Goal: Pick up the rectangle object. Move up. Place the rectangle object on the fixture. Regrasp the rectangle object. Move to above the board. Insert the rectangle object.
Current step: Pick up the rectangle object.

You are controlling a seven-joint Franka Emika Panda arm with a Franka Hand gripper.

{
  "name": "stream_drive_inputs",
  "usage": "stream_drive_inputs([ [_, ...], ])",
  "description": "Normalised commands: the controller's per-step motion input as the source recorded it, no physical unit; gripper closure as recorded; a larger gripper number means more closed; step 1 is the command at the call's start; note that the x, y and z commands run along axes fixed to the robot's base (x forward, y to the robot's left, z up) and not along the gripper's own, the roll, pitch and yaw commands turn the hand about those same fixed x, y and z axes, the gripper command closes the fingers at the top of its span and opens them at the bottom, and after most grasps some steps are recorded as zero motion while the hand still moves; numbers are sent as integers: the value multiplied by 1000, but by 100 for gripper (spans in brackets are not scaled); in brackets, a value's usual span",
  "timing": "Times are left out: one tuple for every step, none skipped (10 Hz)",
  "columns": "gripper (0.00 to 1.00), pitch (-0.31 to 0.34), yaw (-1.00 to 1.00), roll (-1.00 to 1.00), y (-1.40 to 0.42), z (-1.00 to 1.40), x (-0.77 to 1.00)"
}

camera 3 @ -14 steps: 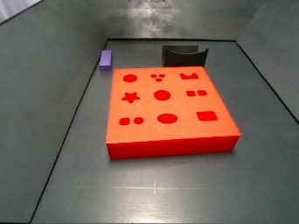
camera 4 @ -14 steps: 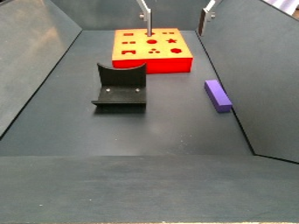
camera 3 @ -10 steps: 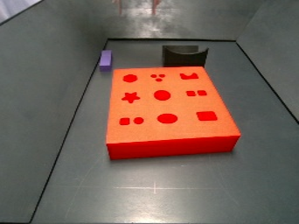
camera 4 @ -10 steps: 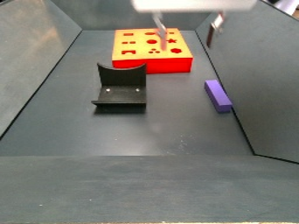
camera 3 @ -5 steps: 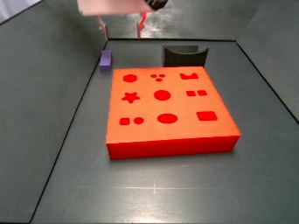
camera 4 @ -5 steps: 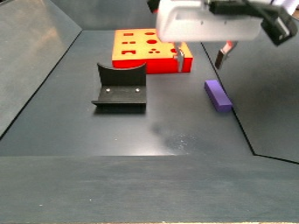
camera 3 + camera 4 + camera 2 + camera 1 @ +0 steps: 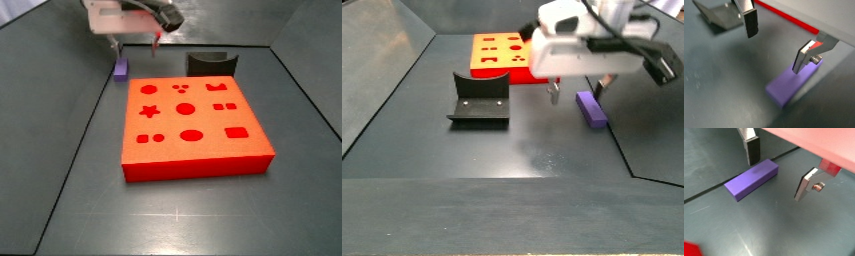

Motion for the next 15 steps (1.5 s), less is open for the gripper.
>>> stream_drive_inputs([
  [0, -37, -20, -50, 189, -371, -623],
  [0, -47, 0, -63, 231, -200, -520],
  [0, -41, 0, -64, 211, -134, -446],
  [0, -11, 0, -80, 143, -294, -17],
  [0, 0, 0, -116, 160, -446, 151],
  [0, 0, 0, -126, 169, -494, 180],
  [0, -29, 0, -156, 166, -574, 126],
  [0, -77, 0, -187, 109, -589, 71],
  [0, -73, -37, -196, 0, -431, 77],
  [0, -90, -160, -214, -11, -54, 0],
  [0, -104, -160, -189, -114, 0, 177],
  [0, -49, -80, -156, -89, -31, 380],
  [0, 0, -26, -131, -17, -117, 469],
  [0, 0, -14, -121, 0, -69, 383],
  [0, 0, -106, -93, -3, 0, 200],
])
